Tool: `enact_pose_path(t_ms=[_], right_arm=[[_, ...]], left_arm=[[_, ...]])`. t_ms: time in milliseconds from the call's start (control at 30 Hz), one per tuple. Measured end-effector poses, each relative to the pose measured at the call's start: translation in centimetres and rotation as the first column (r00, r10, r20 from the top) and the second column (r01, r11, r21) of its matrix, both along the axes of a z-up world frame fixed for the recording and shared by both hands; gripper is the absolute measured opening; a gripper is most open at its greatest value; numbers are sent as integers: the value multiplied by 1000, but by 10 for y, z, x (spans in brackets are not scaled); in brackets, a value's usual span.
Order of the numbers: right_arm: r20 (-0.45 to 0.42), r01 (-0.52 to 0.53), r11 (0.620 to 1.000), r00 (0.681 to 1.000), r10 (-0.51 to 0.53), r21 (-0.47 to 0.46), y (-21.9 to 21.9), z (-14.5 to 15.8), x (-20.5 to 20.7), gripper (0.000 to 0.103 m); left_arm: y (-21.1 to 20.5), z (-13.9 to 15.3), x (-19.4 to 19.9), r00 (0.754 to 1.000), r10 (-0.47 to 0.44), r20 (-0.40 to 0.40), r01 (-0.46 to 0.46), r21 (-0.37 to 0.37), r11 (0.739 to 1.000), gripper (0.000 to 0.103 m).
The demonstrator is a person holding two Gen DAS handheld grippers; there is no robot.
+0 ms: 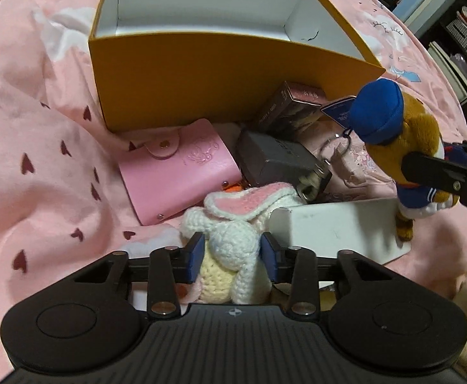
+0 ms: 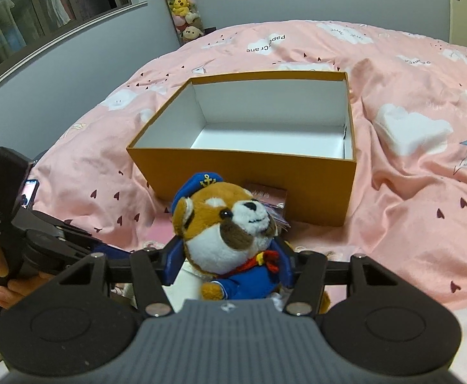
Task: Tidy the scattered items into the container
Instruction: 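Carry the panda plush and bunny over the orange box with both grippers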
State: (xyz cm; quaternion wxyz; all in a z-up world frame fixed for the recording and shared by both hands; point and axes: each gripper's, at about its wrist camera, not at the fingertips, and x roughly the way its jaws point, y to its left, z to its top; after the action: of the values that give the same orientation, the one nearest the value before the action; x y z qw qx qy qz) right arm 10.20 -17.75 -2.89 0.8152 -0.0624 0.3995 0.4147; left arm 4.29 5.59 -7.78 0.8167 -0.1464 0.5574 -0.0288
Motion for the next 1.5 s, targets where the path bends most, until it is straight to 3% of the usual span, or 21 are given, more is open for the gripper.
enact_pose_path(t_ms=[167,467,800,1167,1367,1500], right_arm=[[-1,5,1000,1000,-5,2,1,-2,0,60],[10,45,999,999,-45,6,-6,2,4,60],[43,42,999,998,-43,28,-4,17,9,60],[110,0,996,994,-9,85,23,50,19,60],[119,6,985,993,-26,171,43,77,37,60],[78,48,970,995,-68,240,56,90,62,60]], left_arm=[[-7,1,-3,999,-1,43,-1,30,1000,34],[-2,20,-16,995,24,97,-27,28,999,30],[10,68,-25,971,65,231,-85,77,993,30],[33,120,-9,912,141,386,-179,64,982,30],[52,145,18,858,229,459,-251,-13,968,29],[64,150,41,826,305,473,-315,-62,947,30]])
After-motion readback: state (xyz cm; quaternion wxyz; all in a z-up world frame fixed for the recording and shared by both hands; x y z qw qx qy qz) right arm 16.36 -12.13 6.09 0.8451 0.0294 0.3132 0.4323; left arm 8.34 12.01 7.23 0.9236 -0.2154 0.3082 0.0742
